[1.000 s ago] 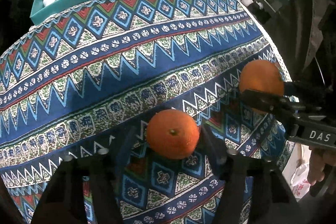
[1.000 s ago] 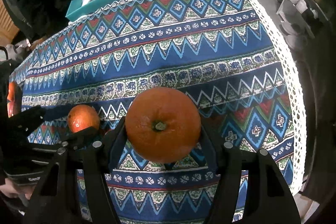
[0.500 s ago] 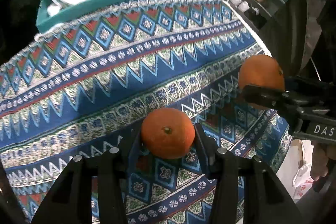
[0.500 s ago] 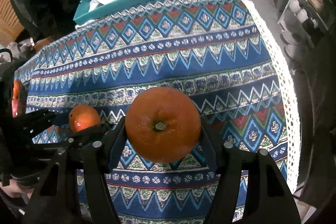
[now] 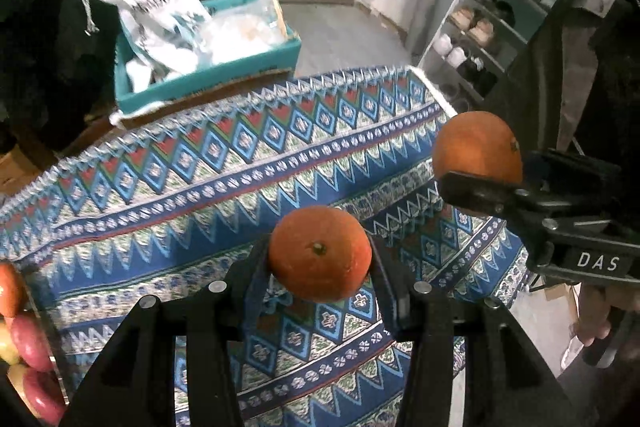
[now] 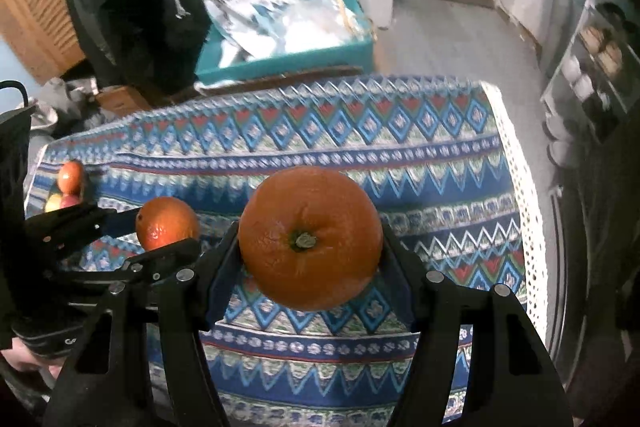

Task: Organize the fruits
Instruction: 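Carry both small oranges over the glass bowl with both tools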

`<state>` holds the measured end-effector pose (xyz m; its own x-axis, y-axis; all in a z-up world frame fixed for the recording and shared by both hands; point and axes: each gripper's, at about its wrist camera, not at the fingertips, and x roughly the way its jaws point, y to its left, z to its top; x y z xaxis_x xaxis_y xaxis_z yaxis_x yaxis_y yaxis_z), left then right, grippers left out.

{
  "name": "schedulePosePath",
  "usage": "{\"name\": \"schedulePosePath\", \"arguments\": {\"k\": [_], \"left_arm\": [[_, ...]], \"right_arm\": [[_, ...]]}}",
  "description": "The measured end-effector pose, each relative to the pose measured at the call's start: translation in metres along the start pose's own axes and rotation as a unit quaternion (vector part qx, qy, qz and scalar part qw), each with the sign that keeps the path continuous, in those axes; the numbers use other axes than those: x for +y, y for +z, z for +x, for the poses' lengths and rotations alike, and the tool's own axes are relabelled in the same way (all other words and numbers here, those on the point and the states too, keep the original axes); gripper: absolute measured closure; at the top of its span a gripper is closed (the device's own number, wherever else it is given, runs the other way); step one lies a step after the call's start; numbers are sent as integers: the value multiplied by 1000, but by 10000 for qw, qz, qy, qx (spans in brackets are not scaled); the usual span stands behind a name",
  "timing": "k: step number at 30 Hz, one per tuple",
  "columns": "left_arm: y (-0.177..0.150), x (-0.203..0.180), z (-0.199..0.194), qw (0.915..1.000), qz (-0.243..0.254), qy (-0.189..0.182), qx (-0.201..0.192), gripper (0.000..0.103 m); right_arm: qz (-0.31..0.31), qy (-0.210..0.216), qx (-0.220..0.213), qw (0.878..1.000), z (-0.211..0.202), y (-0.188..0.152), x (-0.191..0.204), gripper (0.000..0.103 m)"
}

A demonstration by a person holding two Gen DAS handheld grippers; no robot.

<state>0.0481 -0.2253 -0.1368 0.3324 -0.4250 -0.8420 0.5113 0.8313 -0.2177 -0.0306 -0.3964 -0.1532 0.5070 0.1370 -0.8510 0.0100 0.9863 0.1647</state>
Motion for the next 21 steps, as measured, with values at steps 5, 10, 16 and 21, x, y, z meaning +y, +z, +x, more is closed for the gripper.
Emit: {"name": "schedulePosePath", "arguments": {"k": [5, 10, 16, 21], "left_arm": [[3, 8, -30, 9997, -82, -20, -217, 54], [3, 19, -57, 9992, -141, 40, -371, 54], [-3, 34, -85, 9984, -245, 139, -493, 54], [-7, 48, -112, 9970, -375, 176, -654, 54]], "right_arm": [[-172, 113, -163, 9997, -15, 10, 21, 38], [-309, 243, -318, 9987, -28, 17, 40, 38], [-431, 370, -488, 9972, -43, 25, 61, 38], [-567, 475, -608, 9954, -57, 30, 80, 38]]}}
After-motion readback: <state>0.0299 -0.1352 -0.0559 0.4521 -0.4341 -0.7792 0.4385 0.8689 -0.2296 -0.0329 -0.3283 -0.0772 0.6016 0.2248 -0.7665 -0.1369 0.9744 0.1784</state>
